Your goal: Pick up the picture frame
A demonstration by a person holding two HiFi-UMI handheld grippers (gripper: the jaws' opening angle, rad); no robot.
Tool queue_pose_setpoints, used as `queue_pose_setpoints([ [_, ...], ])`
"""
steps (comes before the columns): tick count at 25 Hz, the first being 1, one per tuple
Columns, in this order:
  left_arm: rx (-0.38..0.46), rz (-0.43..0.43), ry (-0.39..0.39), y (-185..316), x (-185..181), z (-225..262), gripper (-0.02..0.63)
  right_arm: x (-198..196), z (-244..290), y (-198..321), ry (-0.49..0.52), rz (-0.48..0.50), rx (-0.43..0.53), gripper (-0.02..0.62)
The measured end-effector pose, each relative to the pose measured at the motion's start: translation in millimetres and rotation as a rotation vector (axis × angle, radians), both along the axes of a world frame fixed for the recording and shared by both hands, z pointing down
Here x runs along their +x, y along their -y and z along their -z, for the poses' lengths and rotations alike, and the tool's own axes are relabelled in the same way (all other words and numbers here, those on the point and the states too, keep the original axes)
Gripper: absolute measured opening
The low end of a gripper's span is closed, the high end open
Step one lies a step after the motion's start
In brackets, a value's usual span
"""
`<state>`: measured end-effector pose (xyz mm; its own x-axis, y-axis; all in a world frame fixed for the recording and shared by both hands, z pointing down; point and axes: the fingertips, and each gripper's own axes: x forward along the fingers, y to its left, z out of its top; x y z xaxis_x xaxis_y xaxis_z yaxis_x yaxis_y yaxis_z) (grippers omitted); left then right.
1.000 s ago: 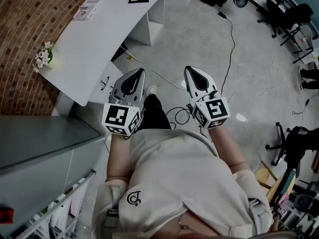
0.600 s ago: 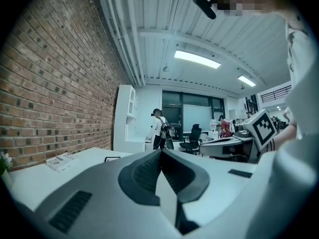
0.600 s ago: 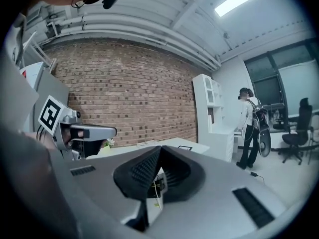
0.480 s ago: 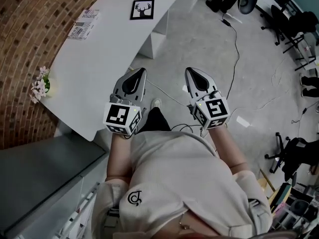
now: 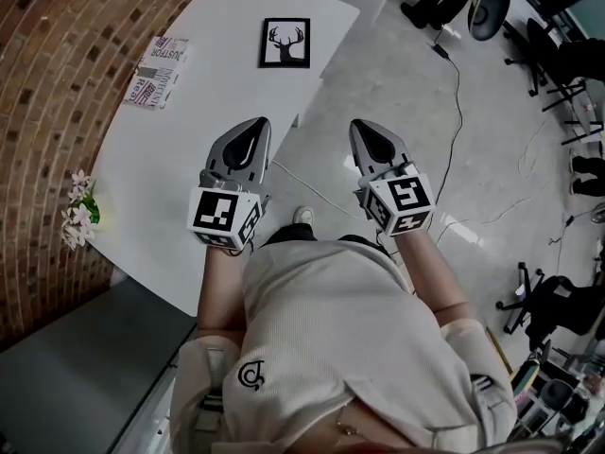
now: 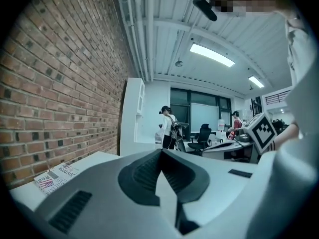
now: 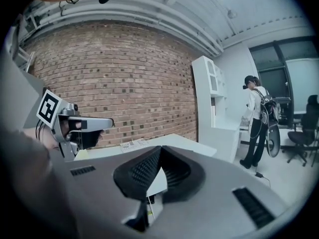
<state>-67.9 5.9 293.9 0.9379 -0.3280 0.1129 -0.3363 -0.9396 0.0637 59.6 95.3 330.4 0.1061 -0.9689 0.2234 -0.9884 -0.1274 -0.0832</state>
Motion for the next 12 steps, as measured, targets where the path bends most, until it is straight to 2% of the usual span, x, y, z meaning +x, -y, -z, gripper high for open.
queue_pose_setpoints([
  [8,-0.059,0.060,0.022,53.2,17.2,-27.0,0.012,36.7,-30.0,68.2,0.030,0.009,-0.085,0.008],
  [12,-0.069,0.117,0.021,78.8,34.5,-33.2,0.012,62.0,-43.2,105.2,0.048,0.051,-0.117,0.008],
])
